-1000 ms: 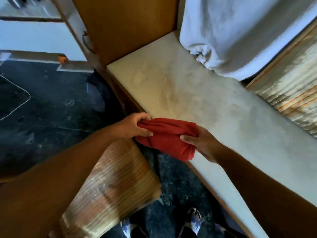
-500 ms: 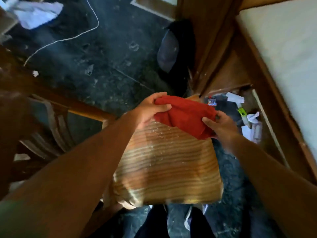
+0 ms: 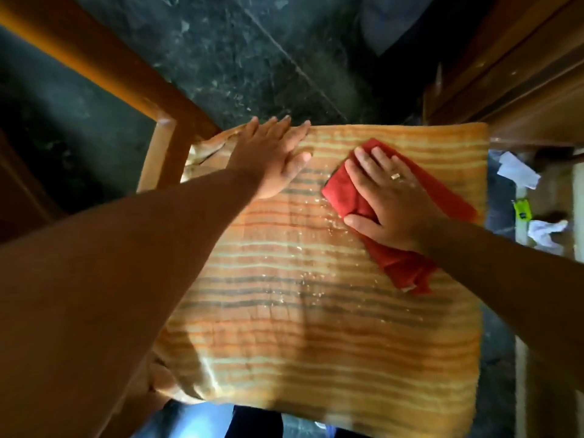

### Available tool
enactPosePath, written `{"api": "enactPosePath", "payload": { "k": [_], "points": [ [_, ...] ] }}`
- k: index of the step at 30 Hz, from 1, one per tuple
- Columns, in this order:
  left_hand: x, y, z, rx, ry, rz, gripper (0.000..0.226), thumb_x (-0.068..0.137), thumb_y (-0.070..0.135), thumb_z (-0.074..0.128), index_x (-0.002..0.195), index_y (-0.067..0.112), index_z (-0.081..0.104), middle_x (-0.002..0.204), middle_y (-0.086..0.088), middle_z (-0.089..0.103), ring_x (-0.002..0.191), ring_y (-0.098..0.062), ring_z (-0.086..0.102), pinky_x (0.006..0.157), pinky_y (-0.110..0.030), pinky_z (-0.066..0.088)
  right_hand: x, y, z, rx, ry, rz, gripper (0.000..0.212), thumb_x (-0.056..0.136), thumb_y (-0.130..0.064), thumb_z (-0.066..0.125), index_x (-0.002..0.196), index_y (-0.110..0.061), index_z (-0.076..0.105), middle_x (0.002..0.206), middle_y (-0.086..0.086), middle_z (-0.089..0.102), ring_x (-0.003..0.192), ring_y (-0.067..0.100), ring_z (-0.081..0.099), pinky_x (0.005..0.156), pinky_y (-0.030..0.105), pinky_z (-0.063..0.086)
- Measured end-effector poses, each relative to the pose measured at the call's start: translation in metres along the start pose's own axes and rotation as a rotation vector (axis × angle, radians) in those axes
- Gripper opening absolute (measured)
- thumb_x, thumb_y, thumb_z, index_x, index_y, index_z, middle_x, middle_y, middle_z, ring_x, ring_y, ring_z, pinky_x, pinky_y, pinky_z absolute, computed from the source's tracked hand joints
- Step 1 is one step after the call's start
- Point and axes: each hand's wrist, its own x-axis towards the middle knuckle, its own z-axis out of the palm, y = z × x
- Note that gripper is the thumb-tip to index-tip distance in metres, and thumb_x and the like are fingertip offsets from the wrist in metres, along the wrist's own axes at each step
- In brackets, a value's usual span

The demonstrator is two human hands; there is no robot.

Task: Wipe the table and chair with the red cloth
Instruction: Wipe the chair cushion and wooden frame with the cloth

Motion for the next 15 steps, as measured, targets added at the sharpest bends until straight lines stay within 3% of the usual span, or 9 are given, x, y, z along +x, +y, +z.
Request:
{"api": "enactPosePath", "payload": {
  "k": [4, 5, 7, 9, 11, 15],
  "points": [
    [0.003, -0.002, 0.011, -0.033, 0.036, 0.011, 0.062, 0.101, 0.056, 0.017, 0.157, 0.030, 0.017, 0.161, -0.012, 0.031, 0.148, -0.031, 0.029, 0.121, -0.049, 0.014, -0.004, -0.056, 0.015, 0.059, 0.143, 0.080, 0.068, 0.094, -0.048, 0.037, 0.152, -0.013, 0.030, 0.161, 0.017, 0.026, 0.147, 0.041, 0.022, 0.117, 0.059, 0.022],
    [0.003, -0.004, 0.012, -0.040, 0.030, 0.011, 0.061, 0.101, 0.055, 0.017, 0.157, 0.030, 0.017, 0.160, -0.012, 0.032, 0.147, -0.031, 0.030, 0.121, -0.048, 0.014, -0.012, -0.090, 0.024, 0.119, 0.149, -0.013, 0.065, 0.094, -0.046, 0.039, 0.149, -0.013, 0.035, 0.159, 0.017, 0.030, 0.146, 0.042, 0.025, 0.116, 0.059, 0.021],
    [0.002, -0.004, 0.012, -0.046, 0.034, 0.010, 0.061, 0.100, 0.055, 0.016, 0.157, 0.030, 0.018, 0.160, -0.011, 0.034, 0.147, -0.031, 0.031, 0.121, -0.047, 0.015, -0.049, -0.176, 0.050, 0.221, 0.096, -0.387, 0.057, 0.097, -0.039, 0.039, 0.148, -0.014, 0.038, 0.159, 0.014, 0.032, 0.145, 0.038, 0.027, 0.120, 0.055, 0.013],
    [0.000, -0.003, 0.013, -0.045, 0.050, 0.013, 0.061, 0.101, 0.055, 0.014, 0.156, 0.030, 0.018, 0.159, -0.012, 0.035, 0.146, -0.031, 0.032, 0.120, -0.047, 0.017, -0.088, -0.229, 0.066, 0.171, -0.020, -0.626, 0.050, 0.105, -0.032, 0.029, 0.153, -0.018, 0.027, 0.165, 0.008, 0.021, 0.151, 0.031, 0.018, 0.124, 0.048, 0.000],
    [0.000, -0.003, 0.012, -0.045, 0.069, 0.010, 0.061, 0.101, 0.055, 0.014, 0.156, 0.030, 0.019, 0.158, -0.012, 0.036, 0.146, -0.031, 0.033, 0.120, -0.048, 0.019, -0.096, -0.222, 0.077, 0.180, -0.050, -0.637, 0.048, 0.108, -0.032, 0.025, 0.155, -0.022, 0.024, 0.166, 0.003, 0.017, 0.152, 0.025, 0.014, 0.125, 0.045, 0.002],
    [-0.003, -0.002, 0.013, -0.018, 0.104, -0.016, 0.059, 0.102, 0.053, 0.018, 0.156, 0.028, 0.022, 0.157, -0.013, 0.037, 0.145, -0.032, 0.034, 0.119, -0.048, 0.020, -0.061, -0.122, 0.056, 0.199, 0.050, -0.498, 0.056, 0.099, -0.036, 0.039, 0.152, -0.022, 0.035, 0.162, 0.003, 0.029, 0.149, 0.024, 0.025, 0.122, 0.043, 0.015]
  ]
}}
